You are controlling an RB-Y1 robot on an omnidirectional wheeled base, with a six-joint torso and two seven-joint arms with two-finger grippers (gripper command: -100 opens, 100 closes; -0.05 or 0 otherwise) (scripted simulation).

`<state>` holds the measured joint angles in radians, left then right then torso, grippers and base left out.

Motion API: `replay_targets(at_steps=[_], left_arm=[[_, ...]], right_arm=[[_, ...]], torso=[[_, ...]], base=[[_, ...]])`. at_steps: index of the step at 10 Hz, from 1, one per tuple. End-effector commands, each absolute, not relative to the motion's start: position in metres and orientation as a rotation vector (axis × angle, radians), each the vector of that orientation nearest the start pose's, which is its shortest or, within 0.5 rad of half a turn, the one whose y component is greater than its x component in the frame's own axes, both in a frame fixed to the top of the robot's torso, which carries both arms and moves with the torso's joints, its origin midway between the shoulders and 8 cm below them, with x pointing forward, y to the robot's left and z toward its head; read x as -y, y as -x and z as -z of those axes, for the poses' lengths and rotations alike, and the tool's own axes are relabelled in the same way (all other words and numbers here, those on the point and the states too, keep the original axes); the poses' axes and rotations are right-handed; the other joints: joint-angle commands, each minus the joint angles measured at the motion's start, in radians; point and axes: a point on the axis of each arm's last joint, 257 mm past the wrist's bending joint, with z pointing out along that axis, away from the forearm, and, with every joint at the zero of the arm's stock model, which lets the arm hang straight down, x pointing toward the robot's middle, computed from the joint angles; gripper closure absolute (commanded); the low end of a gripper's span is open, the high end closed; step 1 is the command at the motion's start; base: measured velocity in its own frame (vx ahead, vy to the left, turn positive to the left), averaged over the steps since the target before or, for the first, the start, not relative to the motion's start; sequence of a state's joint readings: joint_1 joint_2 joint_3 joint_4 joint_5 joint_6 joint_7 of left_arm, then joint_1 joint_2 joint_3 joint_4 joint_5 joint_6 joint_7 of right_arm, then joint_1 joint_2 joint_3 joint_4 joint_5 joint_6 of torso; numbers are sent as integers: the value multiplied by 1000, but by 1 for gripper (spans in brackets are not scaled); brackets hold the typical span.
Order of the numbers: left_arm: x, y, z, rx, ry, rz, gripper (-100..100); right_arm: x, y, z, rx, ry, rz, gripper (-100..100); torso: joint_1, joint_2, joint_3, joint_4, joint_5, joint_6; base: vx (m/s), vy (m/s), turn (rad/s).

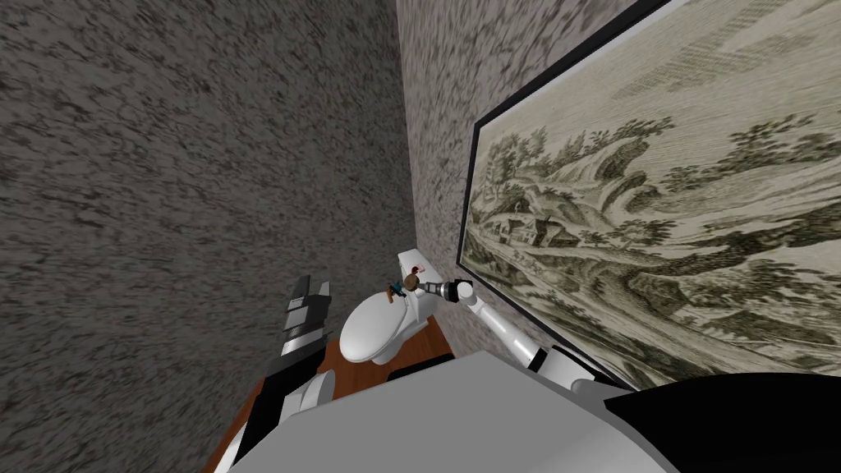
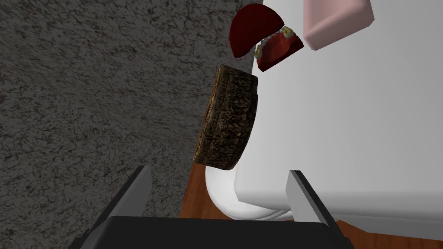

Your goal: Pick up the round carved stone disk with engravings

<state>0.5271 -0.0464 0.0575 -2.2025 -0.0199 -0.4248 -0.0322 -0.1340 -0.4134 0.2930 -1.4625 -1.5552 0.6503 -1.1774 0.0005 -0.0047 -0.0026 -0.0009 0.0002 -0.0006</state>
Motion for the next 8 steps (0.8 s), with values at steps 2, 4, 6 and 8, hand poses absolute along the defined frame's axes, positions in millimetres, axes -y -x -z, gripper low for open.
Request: replay_targets(at_steps=[2, 4, 6, 8], left_arm=[[-312, -361, 35, -708, 804, 1149, 0], [-312, -361, 35, -708, 804, 1149, 0], [-312, -361, 35, -708, 804, 1149, 0], [-312, -361, 35, -708, 804, 1149, 0]], right_arm=[[76, -469, 303, -23, 1998, 825, -100], [75, -469, 301, -43, 1989, 773, -100], [74, -466, 304, -50, 1989, 756, -100], [73, -466, 305, -50, 1988, 750, -100]], torso=[[0, -1, 0, 0, 0, 0], [-1, -4, -2, 0, 3, -3], [-5, -13, -7, 0, 5, -7], [-7, -13, -7, -1, 5, -7]], base=[[76, 3, -2], [51, 6, 5], [40, 10, 38], [0, 0, 0]])
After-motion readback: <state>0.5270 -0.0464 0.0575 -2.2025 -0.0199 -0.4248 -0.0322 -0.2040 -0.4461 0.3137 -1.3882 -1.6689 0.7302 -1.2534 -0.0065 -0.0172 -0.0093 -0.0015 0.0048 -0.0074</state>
